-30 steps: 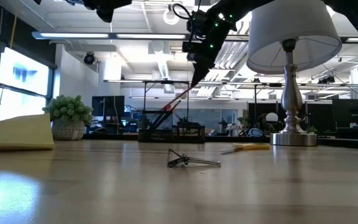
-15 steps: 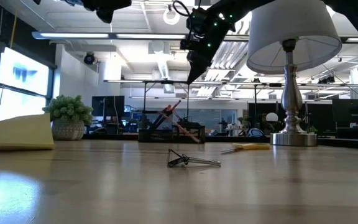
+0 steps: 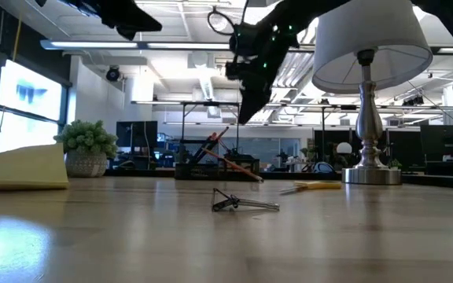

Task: Pick and place office supplies into organizer
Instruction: Put the orange pencil into the top left slot of the desk organizer

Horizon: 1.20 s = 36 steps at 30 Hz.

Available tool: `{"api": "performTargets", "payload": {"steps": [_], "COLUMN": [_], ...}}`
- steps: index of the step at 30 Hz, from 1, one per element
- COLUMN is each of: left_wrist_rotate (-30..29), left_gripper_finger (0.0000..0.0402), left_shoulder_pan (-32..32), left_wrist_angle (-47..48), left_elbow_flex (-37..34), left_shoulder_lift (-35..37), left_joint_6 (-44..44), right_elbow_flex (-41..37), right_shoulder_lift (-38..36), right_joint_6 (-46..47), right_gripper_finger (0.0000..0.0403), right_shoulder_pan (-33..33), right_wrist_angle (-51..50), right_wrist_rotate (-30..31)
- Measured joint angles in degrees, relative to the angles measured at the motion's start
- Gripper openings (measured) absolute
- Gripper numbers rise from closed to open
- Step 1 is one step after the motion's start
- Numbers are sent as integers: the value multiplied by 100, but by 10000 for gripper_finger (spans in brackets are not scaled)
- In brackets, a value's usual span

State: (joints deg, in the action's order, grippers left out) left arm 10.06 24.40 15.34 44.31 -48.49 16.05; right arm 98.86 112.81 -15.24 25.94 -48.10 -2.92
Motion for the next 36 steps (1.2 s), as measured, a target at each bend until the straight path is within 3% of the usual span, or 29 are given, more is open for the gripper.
{"api": "performTargets", "payload": {"steps": [8,13,22,28,36], "left_wrist_rotate": [-52,-52,-68,-70,-70], "left_gripper_finger": [3,3,3,3,3], "left_shoulder_pan": [-2,-2,-2,-2,-2], "left_wrist_angle": [161,159,117,104,100], "left_elbow_flex": [0,0,0,0,0], "left_shoulder_lift": [-1,-1,-2,-1,-2], "left_joint_6": [-61,-128,-85,20,25], "right_elbow_flex": [-1562,-2216,-2650,-2661,-2666], "right_shoulder_lift": [2,2,2,86,258], "right_joint_6": [16,-134,-23,-26,-25], "right_gripper_finger": [78,79,127,161,156], "right_shoulder_pan": [-204,6,294,341,424], "right_wrist_angle": [2624,3604,4377,4445,4346], "right_wrist_rotate": [552,726,251,348,324]}}
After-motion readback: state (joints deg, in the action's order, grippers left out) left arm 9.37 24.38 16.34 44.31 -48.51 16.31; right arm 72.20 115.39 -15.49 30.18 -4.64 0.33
